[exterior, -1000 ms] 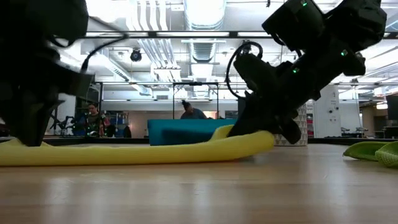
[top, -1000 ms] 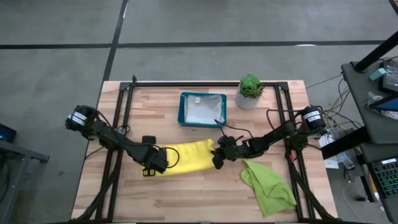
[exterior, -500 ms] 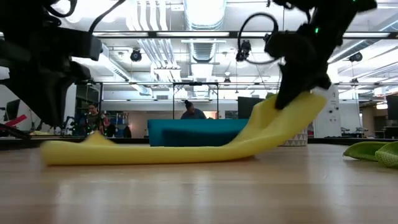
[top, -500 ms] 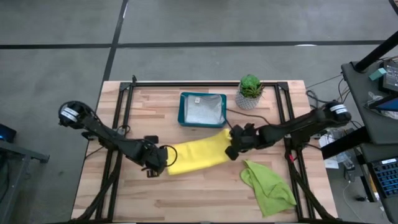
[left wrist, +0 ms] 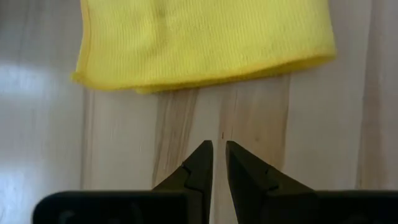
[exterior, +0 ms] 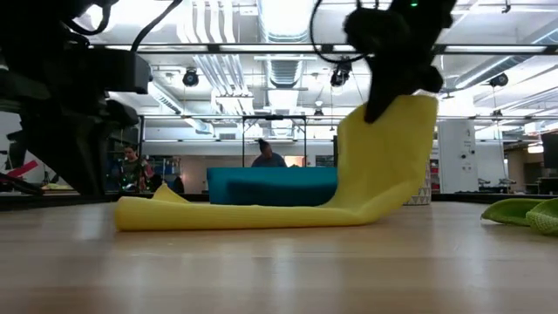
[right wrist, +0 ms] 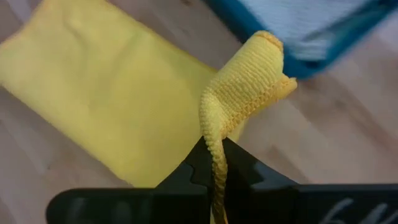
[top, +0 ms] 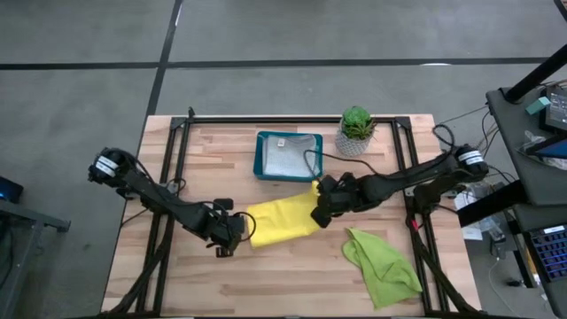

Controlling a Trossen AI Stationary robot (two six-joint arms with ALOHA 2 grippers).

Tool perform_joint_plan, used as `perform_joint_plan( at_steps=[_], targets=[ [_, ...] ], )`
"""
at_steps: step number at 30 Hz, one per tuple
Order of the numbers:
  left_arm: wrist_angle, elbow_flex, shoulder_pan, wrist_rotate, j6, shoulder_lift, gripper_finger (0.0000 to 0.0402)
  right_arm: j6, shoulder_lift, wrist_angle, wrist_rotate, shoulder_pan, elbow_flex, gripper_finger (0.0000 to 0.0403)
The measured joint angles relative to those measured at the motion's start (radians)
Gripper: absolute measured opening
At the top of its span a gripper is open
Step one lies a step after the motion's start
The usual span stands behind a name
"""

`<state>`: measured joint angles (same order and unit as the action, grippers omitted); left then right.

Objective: Fold microfiber towels
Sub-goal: Fold the yellow microfiber cloth

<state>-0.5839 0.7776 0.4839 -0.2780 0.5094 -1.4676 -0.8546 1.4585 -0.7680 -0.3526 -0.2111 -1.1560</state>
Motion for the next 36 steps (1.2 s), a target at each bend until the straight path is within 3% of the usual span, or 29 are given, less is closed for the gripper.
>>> perform_joint_plan(
  at_steps=[12,26,31,36],
  targets=[
    [0.127,0.002,0.005,-0.042,-0.049,-0.134,0.0031,0.062,0.371,0.108,0.021,-0.003,-0.299,0.0009],
    [0.133,0.004,0.016,-0.050,-0.044,-0.139,0.0031,0.211,0.734,0.110,0.013,-0.004,-0.722,0.0009],
    [0.133,0.003,0.016,-0.053,-0.043,-0.139,0.0031,0.238,0.811,0.059,0.016,-0.004,-0.844,0.0034],
    [0.132,0.003,0.017,-0.056,-0.043,-0.139,0.0031,0.243,0.854,0.011,0.018,-0.002,-0.909,0.0088]
  ],
)
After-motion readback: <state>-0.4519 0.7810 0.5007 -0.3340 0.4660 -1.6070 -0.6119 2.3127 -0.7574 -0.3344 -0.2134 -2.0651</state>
